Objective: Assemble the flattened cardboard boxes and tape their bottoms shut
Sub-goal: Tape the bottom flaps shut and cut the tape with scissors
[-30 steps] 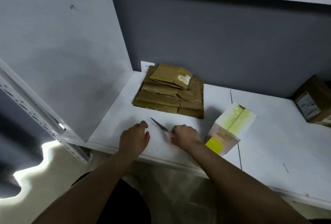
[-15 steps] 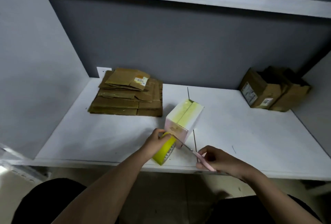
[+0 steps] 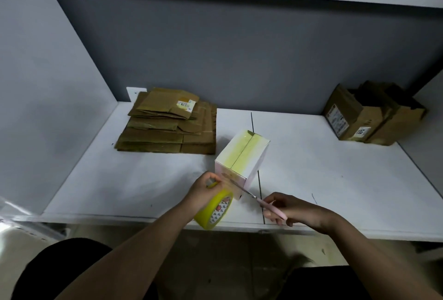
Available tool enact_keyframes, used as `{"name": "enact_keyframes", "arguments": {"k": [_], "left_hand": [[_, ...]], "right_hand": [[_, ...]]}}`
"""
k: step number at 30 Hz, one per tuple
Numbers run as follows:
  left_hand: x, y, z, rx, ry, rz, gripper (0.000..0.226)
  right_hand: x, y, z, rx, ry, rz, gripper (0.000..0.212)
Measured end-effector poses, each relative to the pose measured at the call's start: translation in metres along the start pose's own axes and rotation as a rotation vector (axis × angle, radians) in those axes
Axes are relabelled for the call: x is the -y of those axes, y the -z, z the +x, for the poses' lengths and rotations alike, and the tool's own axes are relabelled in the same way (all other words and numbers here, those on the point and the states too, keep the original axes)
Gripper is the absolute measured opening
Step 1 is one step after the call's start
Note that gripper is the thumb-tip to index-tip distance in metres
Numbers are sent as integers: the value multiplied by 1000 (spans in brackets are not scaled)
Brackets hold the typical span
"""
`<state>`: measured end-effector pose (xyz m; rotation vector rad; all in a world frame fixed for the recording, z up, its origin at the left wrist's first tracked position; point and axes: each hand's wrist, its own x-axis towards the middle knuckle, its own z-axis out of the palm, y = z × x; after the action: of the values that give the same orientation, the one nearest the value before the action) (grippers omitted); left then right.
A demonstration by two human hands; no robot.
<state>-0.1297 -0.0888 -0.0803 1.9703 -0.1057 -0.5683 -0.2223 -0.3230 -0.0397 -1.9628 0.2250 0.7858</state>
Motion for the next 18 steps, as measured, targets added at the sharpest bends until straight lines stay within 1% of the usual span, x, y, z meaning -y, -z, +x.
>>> {"name": "enact_keyframes", "arguments": {"k": [7,10,14,18], "left_hand": [[-2,2,-1,-33,-10,-32,14],[-5,4,0,-21,-1,-40,13],[-6,6,0,0,29,-14,18],[-9,6,2,-7,43,-7,19]], "right_hand": [[14,0,14,-26,48,14,45],[19,0,17,-36,69,6,38],[20,3,22,-52,95,-2,27],[18,4,22,-64,135,52,13]]}}
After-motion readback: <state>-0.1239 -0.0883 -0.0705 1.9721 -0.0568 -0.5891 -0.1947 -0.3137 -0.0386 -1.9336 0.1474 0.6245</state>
